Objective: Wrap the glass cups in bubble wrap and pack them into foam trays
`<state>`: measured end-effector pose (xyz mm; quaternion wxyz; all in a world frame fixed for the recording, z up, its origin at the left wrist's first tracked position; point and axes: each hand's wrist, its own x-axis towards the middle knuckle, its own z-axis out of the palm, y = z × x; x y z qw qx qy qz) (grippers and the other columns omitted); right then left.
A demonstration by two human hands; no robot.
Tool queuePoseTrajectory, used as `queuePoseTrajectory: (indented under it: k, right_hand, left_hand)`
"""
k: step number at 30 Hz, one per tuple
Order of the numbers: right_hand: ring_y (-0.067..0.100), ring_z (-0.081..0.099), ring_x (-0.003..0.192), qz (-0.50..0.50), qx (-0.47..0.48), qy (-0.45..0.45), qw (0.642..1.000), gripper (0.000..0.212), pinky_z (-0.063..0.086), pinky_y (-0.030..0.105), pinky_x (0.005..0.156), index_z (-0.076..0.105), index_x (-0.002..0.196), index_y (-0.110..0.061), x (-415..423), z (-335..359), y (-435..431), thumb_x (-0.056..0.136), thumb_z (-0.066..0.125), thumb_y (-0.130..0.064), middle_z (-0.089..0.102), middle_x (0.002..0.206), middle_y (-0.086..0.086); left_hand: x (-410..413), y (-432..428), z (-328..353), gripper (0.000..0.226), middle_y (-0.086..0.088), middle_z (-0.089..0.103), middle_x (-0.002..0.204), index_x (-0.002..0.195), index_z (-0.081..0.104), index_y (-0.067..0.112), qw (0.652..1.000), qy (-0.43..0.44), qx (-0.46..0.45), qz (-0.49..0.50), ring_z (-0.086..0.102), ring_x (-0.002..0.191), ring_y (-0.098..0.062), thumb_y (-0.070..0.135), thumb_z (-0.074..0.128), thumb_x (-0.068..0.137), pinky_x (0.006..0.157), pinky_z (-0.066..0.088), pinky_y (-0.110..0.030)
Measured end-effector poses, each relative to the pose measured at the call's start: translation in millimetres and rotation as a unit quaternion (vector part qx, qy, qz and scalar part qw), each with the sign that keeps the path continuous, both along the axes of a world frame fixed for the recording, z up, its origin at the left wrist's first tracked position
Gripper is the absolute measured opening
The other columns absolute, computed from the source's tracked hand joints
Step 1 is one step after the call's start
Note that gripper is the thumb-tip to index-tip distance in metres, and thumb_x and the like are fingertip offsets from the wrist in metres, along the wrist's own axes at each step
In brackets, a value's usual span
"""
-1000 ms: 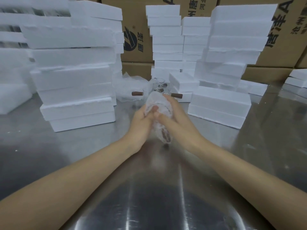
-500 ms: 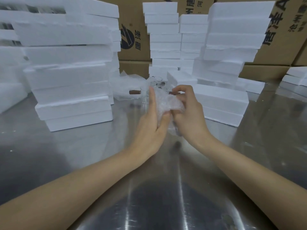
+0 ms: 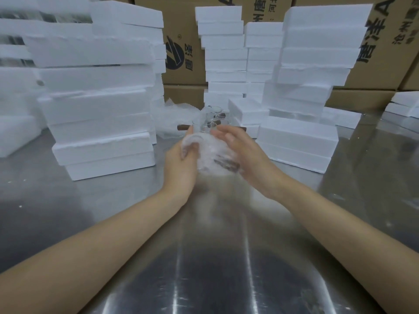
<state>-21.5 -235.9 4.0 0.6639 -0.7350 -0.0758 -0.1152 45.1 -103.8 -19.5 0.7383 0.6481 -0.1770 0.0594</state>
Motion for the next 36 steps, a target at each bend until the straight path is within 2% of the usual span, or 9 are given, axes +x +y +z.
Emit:
queuePoseTrajectory:
  k: [2, 5, 9, 15, 17, 21, 26, 31, 36]
  right_hand:
    - [0.009, 0.056, 0.120, 0.011, 0.002, -0.001, 1.000, 0.064, 0.044, 0.036, 0.102, 0.051, 0.127, -0.038, 3, -6, -8, 0.068, 0.072, -0.052, 0.051, 0.137, -0.013]
    - [0.011, 0.063, 0.110, -0.019, 0.004, -0.002, 1.000, 0.069, 0.051, 0.029, 0.092, 0.054, 0.129, -0.032, 9, -19, -7, 0.067, 0.083, -0.033, 0.061, 0.126, -0.009]
    - [0.022, 0.066, 0.101, 0.012, 0.192, 0.007, 0.981, 0.057, 0.054, 0.031, 0.084, 0.057, 0.128, -0.013, 12, -22, -17, 0.075, 0.076, -0.011, 0.067, 0.113, 0.009]
    - [0.017, 0.066, 0.094, -0.062, 0.153, 0.004, 0.986, 0.070, 0.052, 0.029, 0.079, 0.051, 0.131, -0.012, 13, -22, -18, 0.068, 0.082, -0.017, 0.067, 0.109, 0.005]
    - [0.012, 0.067, 0.095, -0.100, 0.066, -0.021, 0.993, 0.067, 0.052, 0.025, 0.078, 0.056, 0.123, -0.019, 12, -23, -12, 0.063, 0.085, -0.023, 0.069, 0.108, -0.002]
    - [0.003, 0.065, 0.101, -0.100, -0.034, -0.064, 0.992, 0.073, 0.052, 0.020, 0.083, 0.052, 0.123, -0.020, 9, -25, 2, 0.060, 0.089, -0.015, 0.065, 0.105, -0.025]
    - [0.013, 0.067, 0.100, -0.082, 0.009, -0.064, 0.995, 0.051, 0.051, 0.019, 0.079, 0.058, 0.122, -0.009, 8, -27, 6, 0.075, 0.080, -0.007, 0.071, 0.110, 0.002]
    - [0.003, 0.060, 0.070, -0.066, 0.107, 0.008, 0.992, 0.014, 0.041, 0.028, 0.067, 0.055, 0.098, -0.021, 10, -25, 0, 0.088, 0.064, -0.019, 0.067, 0.080, -0.015]
    - [0.009, 0.051, 0.074, -0.092, -0.026, 0.017, 0.995, 0.048, 0.040, 0.025, 0.063, 0.059, 0.103, -0.011, 10, -25, -1, 0.070, 0.062, -0.046, 0.060, 0.089, -0.004]
  left_hand:
    - [2, -1, 0, 0.051, 0.012, 0.064, 0.112, 0.141, 0.040, 0.042, 0.998, 0.049, -0.042, 0.005, 0.064, 0.100, -0.015, 0.013, 0.048, 0.100, 0.078, 0.059, -0.035]
    - [-4, -3, -1, 0.066, 0.010, 0.059, 0.124, 0.150, 0.018, 0.040, 0.999, 0.012, 0.035, -0.014, 0.059, 0.111, -0.012, 0.008, 0.045, 0.099, 0.092, 0.052, -0.031]
    - [-9, -2, 4, 0.047, 0.008, 0.035, 0.154, 0.146, 0.039, 0.022, 0.990, -0.057, 0.122, -0.028, 0.034, 0.138, -0.006, 0.018, 0.042, 0.099, 0.112, 0.027, -0.021]
    - [-11, 2, 1, 0.041, 0.016, 0.057, 0.122, 0.144, 0.042, 0.016, 0.980, -0.104, 0.168, -0.009, 0.052, 0.110, 0.009, 0.016, 0.037, 0.103, 0.088, 0.034, 0.001]
    - [-8, 4, 0, 0.040, 0.009, 0.064, 0.114, 0.141, 0.047, 0.015, 0.982, -0.091, 0.165, -0.003, 0.057, 0.101, 0.005, 0.013, 0.037, 0.102, 0.092, 0.041, -0.008]
    - [0, 6, 2, 0.027, -0.025, 0.068, 0.103, 0.110, 0.068, 0.008, 0.993, -0.046, 0.112, 0.005, 0.063, 0.099, -0.042, 0.004, 0.045, 0.096, 0.091, 0.049, -0.054]
    - [-9, 5, 4, 0.024, -0.027, 0.067, 0.098, 0.091, 0.069, 0.024, 0.993, -0.045, 0.106, 0.005, 0.060, 0.079, -0.028, 0.007, 0.053, 0.086, 0.083, 0.050, -0.052]
    - [-15, 0, 14, 0.032, -0.003, 0.061, 0.122, 0.100, 0.052, 0.025, 0.995, 0.054, 0.079, -0.037, 0.059, 0.111, -0.019, 0.044, 0.056, 0.074, 0.100, 0.044, -0.042]
    - [-9, -1, 7, 0.029, -0.017, 0.065, 0.119, 0.122, 0.056, 0.008, 0.979, 0.109, 0.081, -0.155, 0.060, 0.114, -0.035, 0.010, 0.058, 0.093, 0.101, 0.044, -0.055]
